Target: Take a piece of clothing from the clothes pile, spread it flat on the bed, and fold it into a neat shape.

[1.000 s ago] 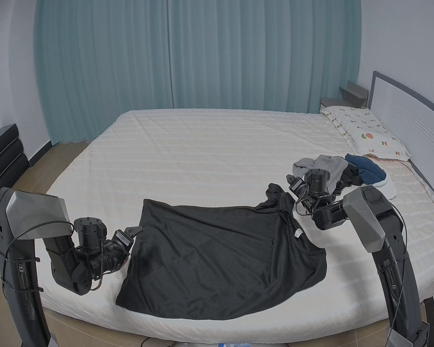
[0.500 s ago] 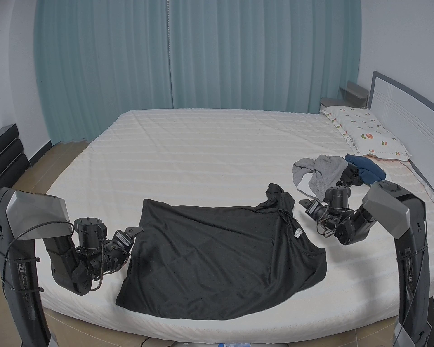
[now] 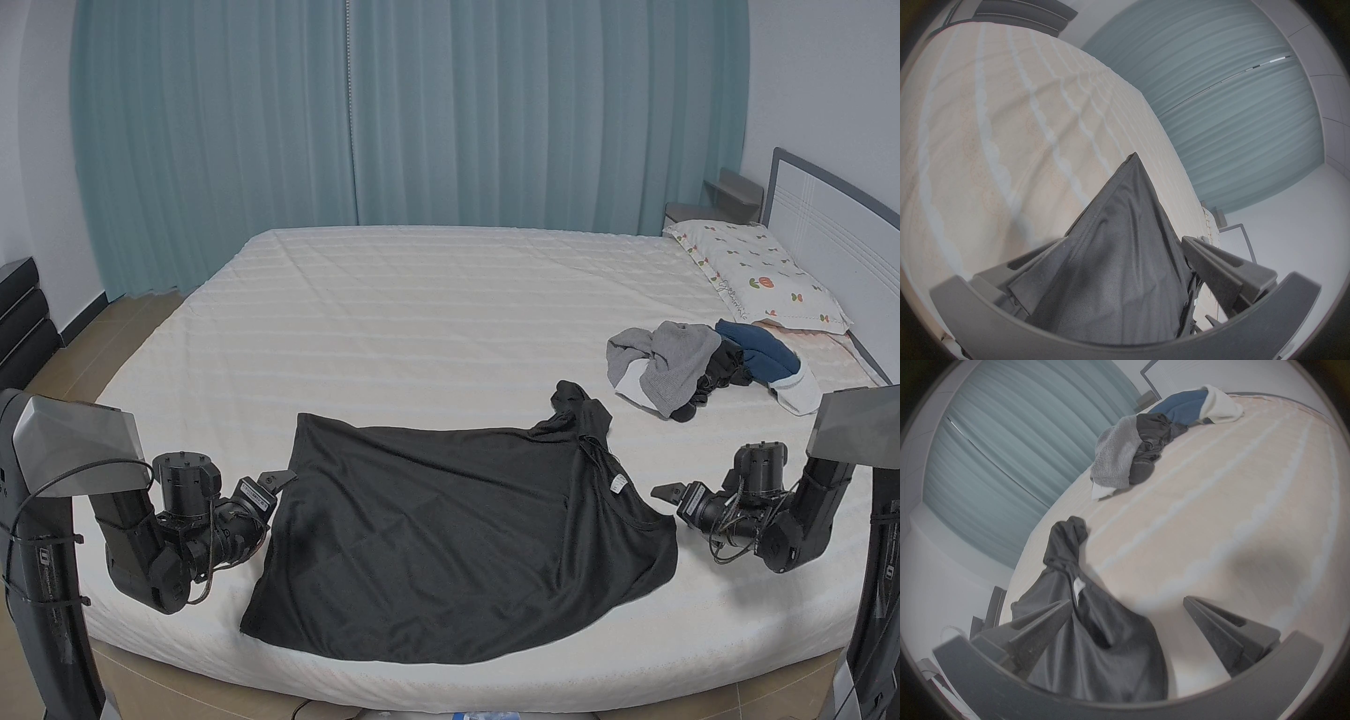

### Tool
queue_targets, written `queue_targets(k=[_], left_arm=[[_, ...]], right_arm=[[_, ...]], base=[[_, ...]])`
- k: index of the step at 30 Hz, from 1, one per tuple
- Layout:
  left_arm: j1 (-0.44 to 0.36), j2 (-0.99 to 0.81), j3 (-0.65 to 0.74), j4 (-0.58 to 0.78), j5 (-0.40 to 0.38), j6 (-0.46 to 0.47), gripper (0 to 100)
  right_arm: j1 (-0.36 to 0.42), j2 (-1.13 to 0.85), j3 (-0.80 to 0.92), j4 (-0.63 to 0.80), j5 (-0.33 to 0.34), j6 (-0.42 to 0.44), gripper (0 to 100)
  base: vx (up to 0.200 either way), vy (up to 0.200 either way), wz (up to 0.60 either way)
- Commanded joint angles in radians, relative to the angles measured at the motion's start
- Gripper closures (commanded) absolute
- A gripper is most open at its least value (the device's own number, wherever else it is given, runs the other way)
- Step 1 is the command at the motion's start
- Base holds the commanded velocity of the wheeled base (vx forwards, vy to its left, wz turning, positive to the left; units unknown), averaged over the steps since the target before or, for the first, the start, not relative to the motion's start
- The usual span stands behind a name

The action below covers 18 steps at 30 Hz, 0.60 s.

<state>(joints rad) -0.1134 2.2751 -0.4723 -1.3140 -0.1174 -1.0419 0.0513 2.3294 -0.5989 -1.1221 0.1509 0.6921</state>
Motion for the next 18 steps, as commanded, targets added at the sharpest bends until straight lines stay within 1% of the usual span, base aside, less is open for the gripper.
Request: queue_targets(k=[1, 4, 5, 12, 13, 17, 18], left_arm=[[0.000, 0.012, 0.014, -0.031, 0.001, 0.003, 0], [0.000, 0.015, 0.015, -0.042, 0.001, 0.003, 0], [0.000, 0.015, 0.018, -0.042, -0.001, 0.003, 0], [0.000, 0.015, 0.020, -0.044, -0.001, 0.003, 0], [0.000, 0.015, 0.020, -0.044, -0.001, 0.005, 0], [0.000, 0.012, 0.021, -0.044, 0.001, 0.006, 0], [-0.003, 0.004, 0.027, -0.044, 0.002, 0.008, 0]], right_arm=[[0.004, -0.041, 0.117, -0.048, 0.038, -0.005, 0], [0.021, -0.030, 0.123, -0.053, 0.038, -0.005, 0], [0.027, -0.027, 0.125, -0.053, 0.038, -0.006, 100], [0.016, -0.044, 0.156, -0.053, 0.030, -0.037, 100], [0.001, -0.045, 0.179, -0.053, 0.027, -0.071, 100], [-0.008, -0.047, 0.211, -0.053, 0.022, -0.105, 100], [-0.008, -0.056, 0.217, -0.053, 0.010, -0.117, 100]], base=[[0.000, 0.000, 0.00], [0.000, 0.000, 0.00], [0.000, 0.000, 0.00], [0.000, 0.000, 0.00], [0.000, 0.000, 0.00], [0.000, 0.000, 0.00], [0.000, 0.000, 0.00]])
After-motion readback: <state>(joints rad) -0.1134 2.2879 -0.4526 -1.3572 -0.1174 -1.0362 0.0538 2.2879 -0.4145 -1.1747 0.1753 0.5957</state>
